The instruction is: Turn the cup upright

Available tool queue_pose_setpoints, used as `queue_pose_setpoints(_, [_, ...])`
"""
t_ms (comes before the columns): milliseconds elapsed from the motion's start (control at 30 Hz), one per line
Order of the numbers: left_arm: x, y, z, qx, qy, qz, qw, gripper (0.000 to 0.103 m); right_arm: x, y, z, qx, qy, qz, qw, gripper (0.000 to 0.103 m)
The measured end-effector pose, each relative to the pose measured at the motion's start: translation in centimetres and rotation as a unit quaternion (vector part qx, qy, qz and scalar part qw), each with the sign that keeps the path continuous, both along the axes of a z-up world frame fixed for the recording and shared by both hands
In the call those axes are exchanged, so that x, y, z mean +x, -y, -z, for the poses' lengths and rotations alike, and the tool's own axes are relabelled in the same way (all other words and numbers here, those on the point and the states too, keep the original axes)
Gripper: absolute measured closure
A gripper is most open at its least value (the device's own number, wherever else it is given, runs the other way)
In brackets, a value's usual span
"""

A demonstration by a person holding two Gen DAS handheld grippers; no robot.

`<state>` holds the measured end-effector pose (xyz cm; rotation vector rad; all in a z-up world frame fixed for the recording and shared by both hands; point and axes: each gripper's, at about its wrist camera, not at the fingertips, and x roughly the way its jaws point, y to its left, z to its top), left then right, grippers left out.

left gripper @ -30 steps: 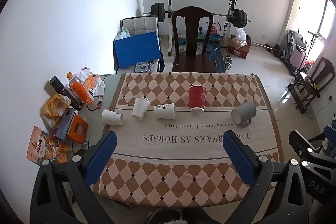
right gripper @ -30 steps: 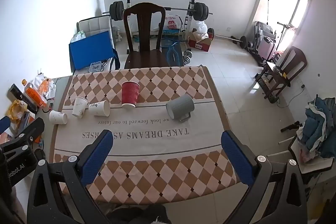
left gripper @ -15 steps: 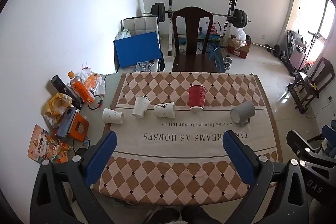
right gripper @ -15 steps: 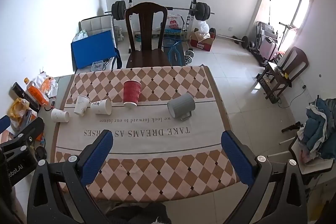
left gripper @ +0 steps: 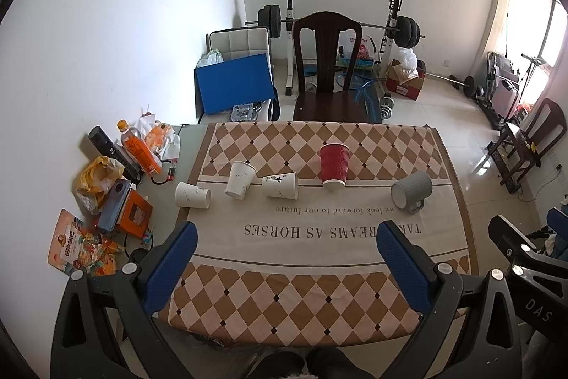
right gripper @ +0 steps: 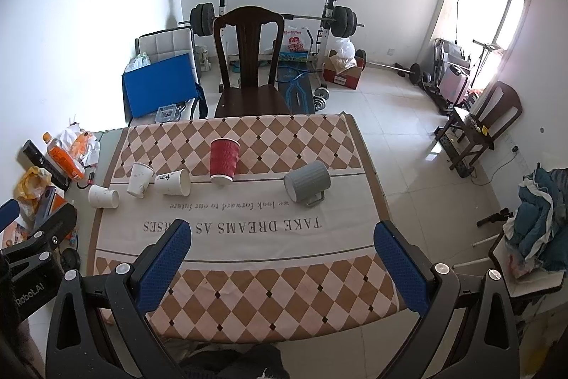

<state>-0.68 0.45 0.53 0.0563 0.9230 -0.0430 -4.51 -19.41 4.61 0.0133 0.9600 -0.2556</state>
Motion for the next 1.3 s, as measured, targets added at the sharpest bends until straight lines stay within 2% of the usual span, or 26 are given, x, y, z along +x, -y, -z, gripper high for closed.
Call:
queue_pose_setpoints(200, [0.0, 0.0, 0.0, 0.001, 0.0, 0.0, 1.0, 0.0, -0.5, -0.7, 0.1, 0.001, 0.0, -0.004, 1.0, 0.0])
queue_pose_setpoints(267, [-0.1, -0.1, 0.0, 0.001, 0.001, 0.0, 1.0, 0.0, 0.6, -1.7, -1.7, 0.001, 0.0, -0.006, 1.0, 0.0])
queue_pose_setpoints(433, [-0.3, -0.3, -0.3, 0.001, 0.001, 0.0, 1.0, 0.0, 0.5, -2.1, -2.0, 0.002, 0.0, -0.002, 1.0, 0.0])
queue_pose_setpoints(1300, [-1.1, -0.5, -1.0, -0.003, 0.006, -0.003, 1.0, 0.0, 0.2, -1.5, -1.7, 0.004, 0.003, -0.007, 1.0, 0.0])
